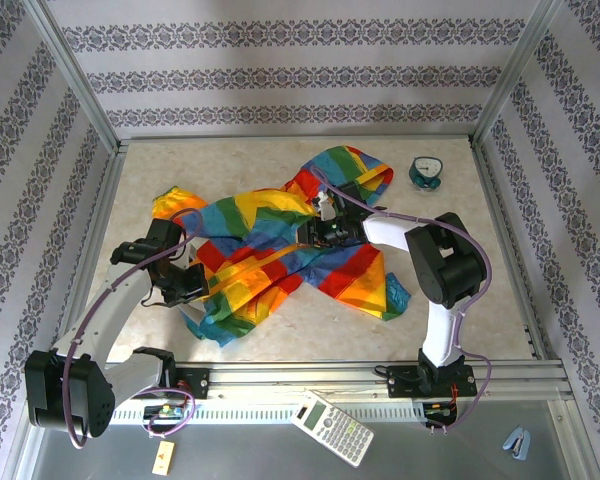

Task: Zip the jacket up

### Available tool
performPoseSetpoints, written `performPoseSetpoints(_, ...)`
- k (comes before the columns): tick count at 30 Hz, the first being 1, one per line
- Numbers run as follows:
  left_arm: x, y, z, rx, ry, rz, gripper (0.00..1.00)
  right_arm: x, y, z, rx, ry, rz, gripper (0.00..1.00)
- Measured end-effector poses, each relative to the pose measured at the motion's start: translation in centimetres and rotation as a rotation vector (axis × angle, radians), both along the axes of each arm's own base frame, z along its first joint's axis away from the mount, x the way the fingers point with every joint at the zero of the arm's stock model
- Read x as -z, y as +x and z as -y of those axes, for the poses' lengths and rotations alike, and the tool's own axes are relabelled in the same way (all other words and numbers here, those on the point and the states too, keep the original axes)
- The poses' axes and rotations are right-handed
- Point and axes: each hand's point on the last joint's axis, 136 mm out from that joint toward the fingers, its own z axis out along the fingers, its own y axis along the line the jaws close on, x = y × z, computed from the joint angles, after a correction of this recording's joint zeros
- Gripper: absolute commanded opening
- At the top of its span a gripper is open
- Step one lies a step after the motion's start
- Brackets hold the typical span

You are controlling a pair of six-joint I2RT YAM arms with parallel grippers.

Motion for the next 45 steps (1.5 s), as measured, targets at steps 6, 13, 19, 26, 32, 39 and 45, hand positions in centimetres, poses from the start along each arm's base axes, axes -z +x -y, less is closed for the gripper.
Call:
performPoseSetpoints(6, 0.0, 0.0, 0.0, 0.000, 0.000, 0.000, 0.00, 0.8, -0.4, -0.3, -0.002, -0.008, -0.027, 0.30)
performPoseSetpoints(13, 0.0, 0.0, 0.0, 0.000, 0.000, 0.000, 0.00, 1.4, -0.5, -0.2, 0.002, -0.013, -0.047, 0.29)
performPoseSetpoints(19, 0.0, 0.0, 0.0, 0.000, 0.000, 0.000, 0.00, 1.3, -0.5, -0.2, 0.002, -0.020, -0.057, 0.26)
performPoseSetpoints(26, 0.0, 0.0, 0.0, 0.000, 0.000, 0.000, 0.00, 2.8, -1.0, 0.2, -0.017, -0.107, -0.092, 0.07)
performPoseSetpoints(32, 0.0, 0.0, 0.0, 0.000, 0.000, 0.003, 0.00, 2.9, -0.9, 0.5, -0.051, -0.200, -0.067, 0.00)
performPoseSetpoints(39, -0.4, 0.0, 0.0, 0.000, -0.001, 0.019, 0.00, 2.5, -0.9, 0.8, -0.086, -0.251, -0.045, 0.00)
performPoseSetpoints(45, -0.5, 0.0, 0.0, 0.000, -0.002, 0.025, 0.00, 2.5, -1.4, 0.6, -0.126, -0.311, -0.016, 0.00)
